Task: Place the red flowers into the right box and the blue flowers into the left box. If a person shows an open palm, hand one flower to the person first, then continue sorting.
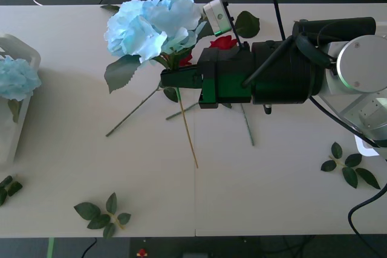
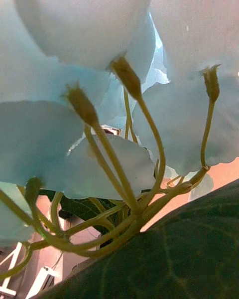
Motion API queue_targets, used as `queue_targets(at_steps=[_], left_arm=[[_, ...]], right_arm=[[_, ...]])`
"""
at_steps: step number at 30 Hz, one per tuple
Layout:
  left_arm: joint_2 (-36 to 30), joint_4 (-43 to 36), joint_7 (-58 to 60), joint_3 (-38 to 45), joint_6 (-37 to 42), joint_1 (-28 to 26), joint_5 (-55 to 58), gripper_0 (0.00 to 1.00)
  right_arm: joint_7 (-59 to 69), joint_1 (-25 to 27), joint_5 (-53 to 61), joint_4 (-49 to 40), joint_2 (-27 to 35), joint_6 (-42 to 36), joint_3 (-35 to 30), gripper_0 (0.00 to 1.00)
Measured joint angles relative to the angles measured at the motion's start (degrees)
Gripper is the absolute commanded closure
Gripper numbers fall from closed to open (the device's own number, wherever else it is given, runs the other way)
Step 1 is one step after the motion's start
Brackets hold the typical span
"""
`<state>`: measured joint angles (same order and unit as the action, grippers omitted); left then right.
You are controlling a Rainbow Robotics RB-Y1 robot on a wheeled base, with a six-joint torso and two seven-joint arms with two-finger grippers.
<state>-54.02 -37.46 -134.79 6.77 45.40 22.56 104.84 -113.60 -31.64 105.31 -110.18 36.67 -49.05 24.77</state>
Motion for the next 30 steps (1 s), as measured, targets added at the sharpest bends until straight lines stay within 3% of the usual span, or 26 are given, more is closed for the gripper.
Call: queue_targets(at_steps=[9,14,18,21,26,30], left_arm=[[-6.8,-7.5,0.0,20.1,25.3,0.0,-16.7,0.00],[-11.1,-10.7,0.0,25.8,35.9,0.0,-19.1,0.00],[-12.5,-13.6,0.0,26.5,43.7,0.1,-18.1,0.00],[-12.5,-13.9,0.0,25.8,49.9,0.4,-11.0,0.00],[-10.9,-13.9,0.0,19.4,53.5,1.4,2.2,0.00],[-7.5,-13.9,0.0,14.4,54.4,2.4,6.5,0.00]], right_arm=[[0.0,0.0,1.2,0.0,0.0,0.0,0.0,1.00],[0.0,0.0,1.4,0.0,0.0,0.0,0.0,1.00],[0.0,0.0,1.6,0.1,0.0,0.0,0.0,1.00],[0.0,0.0,1.8,0.1,0.0,0.0,0.0,1.00],[0.0,0.0,2.3,0.1,0.0,0.0,0.0,1.00],[0.0,0.0,2.5,0.1,0.0,0.0,0.0,1.00]])
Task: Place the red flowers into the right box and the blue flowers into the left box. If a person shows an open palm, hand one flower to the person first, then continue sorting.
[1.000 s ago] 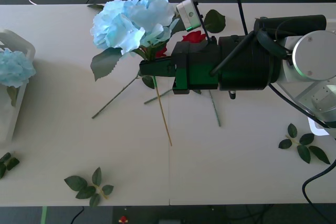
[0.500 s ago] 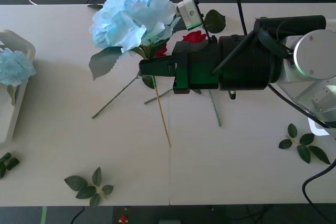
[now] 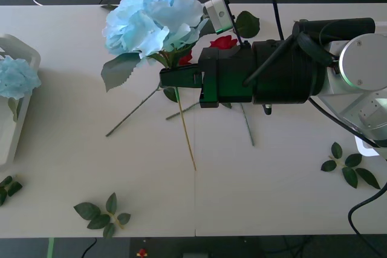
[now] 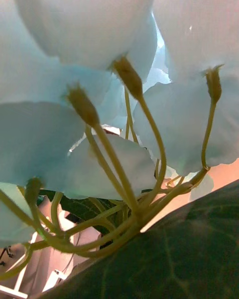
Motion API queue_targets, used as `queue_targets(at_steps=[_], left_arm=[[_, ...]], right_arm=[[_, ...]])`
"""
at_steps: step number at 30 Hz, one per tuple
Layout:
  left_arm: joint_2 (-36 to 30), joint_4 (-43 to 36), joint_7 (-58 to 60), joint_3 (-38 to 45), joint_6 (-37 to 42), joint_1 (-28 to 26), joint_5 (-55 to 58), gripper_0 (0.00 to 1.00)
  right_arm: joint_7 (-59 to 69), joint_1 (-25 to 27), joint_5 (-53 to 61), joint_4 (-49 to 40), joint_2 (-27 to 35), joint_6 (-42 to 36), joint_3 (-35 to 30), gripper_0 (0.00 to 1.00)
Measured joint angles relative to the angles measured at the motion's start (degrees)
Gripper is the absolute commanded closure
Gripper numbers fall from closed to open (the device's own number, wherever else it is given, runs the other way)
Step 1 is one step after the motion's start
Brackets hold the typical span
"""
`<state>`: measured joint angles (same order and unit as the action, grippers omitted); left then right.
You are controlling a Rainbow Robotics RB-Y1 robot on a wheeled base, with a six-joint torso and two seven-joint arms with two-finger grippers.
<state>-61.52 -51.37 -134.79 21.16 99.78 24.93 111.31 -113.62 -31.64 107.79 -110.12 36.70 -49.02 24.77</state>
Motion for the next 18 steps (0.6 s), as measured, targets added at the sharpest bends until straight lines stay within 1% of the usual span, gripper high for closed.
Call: queue_targets(at_steps=[4,10,14,18], left_arm=[[3.7,0.0,0.0,-6.0,0.6,2.3,1.8,0.00],[8.7,0.0,0.0,-18.4,2.9,8.1,5.2,0.00],[13.0,0.0,0.0,-21.8,3.3,10.8,7.7,0.00],[17.1,-1.0,0.0,-24.8,3.5,11.6,11.8,0.00]], right_arm=[[0.0,0.0,0.1,0.0,0.0,0.0,0.0,1.00],[0.0,0.0,0.2,0.0,0.0,0.0,0.0,1.00],[0.0,0.0,0.5,0.0,0.0,0.0,0.0,1.00],[0.0,0.0,0.7,0.0,0.0,0.0,0.0,1.00]])
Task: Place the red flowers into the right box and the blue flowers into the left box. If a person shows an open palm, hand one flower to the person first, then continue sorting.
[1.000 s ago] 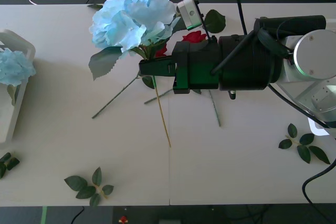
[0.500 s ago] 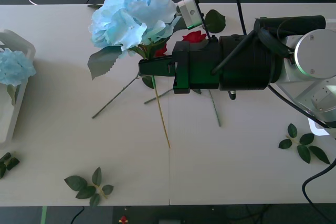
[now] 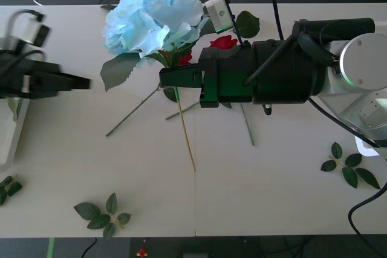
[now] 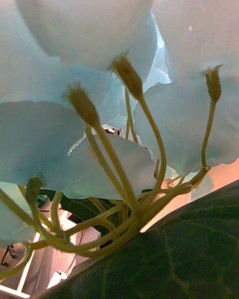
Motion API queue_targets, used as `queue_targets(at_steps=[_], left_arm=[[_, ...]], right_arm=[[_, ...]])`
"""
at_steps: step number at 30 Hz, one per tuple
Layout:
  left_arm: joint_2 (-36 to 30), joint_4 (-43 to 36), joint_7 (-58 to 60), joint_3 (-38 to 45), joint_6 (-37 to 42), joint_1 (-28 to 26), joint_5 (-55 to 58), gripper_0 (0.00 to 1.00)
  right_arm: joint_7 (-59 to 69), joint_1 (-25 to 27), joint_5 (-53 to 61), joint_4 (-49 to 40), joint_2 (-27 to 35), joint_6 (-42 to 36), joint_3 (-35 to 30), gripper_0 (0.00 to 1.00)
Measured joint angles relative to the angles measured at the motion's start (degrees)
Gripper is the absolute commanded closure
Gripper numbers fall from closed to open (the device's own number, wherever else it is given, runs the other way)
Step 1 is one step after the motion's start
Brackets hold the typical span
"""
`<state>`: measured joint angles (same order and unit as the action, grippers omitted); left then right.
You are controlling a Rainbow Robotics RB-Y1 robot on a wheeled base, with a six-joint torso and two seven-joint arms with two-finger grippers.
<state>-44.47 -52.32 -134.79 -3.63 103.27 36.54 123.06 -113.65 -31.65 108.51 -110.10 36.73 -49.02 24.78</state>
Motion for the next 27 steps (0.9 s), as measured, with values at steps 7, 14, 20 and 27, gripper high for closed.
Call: queue_targets(at_steps=[7,14,20,27], left_arm=[[5.1,-1.8,0.0,-5.5,1.3,0.0,1.5,0.00],[7.1,-2.1,0.0,-13.3,1.8,0.0,4.9,0.00],[7.8,-4.8,0.0,-19.0,0.5,0.0,8.5,0.00],[7.8,-11.6,0.0,-22.8,-8.0,0.0,9.3,0.00]], right_arm=[[0.0,0.0,0.0,0.0,0.0,0.0,0.0,1.00],[0.0,0.0,0.1,0.0,0.0,0.0,0.0,1.00],[-0.1,0.0,0.1,0.0,0.0,0.0,0.1,1.00],[-0.1,0.0,0.1,0.0,0.0,0.0,0.2,1.00]])
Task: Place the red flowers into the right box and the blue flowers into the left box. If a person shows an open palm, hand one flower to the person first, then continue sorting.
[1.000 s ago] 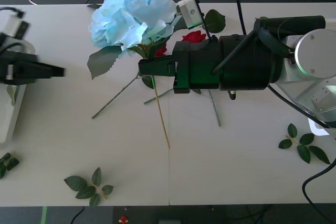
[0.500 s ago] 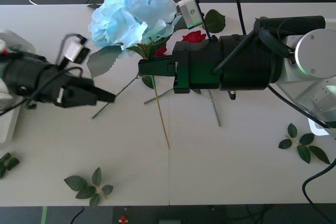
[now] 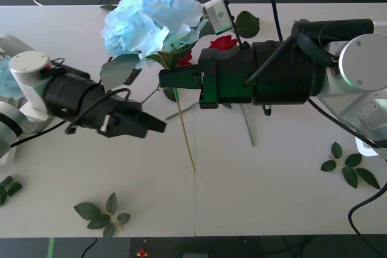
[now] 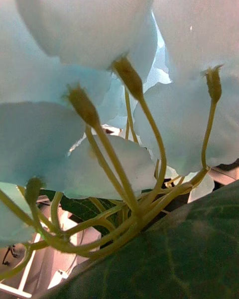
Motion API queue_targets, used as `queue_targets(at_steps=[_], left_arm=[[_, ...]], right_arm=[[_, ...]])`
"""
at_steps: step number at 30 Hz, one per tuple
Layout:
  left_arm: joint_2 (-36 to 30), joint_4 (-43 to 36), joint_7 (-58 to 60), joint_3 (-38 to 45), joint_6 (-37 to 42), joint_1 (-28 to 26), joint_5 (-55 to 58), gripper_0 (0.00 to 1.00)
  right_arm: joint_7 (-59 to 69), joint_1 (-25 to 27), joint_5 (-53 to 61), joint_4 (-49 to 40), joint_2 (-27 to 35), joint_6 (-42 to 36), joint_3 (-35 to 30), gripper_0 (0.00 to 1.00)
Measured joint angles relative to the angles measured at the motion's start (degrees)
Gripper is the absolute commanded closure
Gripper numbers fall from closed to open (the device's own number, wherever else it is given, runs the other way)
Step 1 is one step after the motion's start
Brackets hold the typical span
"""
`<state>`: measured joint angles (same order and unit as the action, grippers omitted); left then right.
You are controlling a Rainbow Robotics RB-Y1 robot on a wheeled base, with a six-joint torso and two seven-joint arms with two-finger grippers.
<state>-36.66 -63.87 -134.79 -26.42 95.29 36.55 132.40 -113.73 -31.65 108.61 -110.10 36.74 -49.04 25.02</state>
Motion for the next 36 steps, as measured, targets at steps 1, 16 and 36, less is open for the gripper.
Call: queue_targets(at_steps=[1,16,36], left_arm=[[0.0,-1.0,0.0,-0.5,-1.4,0.0,0.0,0.00],[-5.6,-16.7,0.0,-10.3,-21.7,0.0,5.0,0.00],[-12.4,-27.7,0.0,-19.3,-40.9,0.0,7.2,0.00]], right_arm=[[0.0,0.0,0.0,0.0,0.0,0.0,0.0,1.00],[-0.1,0.0,0.2,0.0,0.0,0.0,0.0,1.00],[-1.5,0.0,0.2,0.0,0.0,0.0,0.0,1.00]])
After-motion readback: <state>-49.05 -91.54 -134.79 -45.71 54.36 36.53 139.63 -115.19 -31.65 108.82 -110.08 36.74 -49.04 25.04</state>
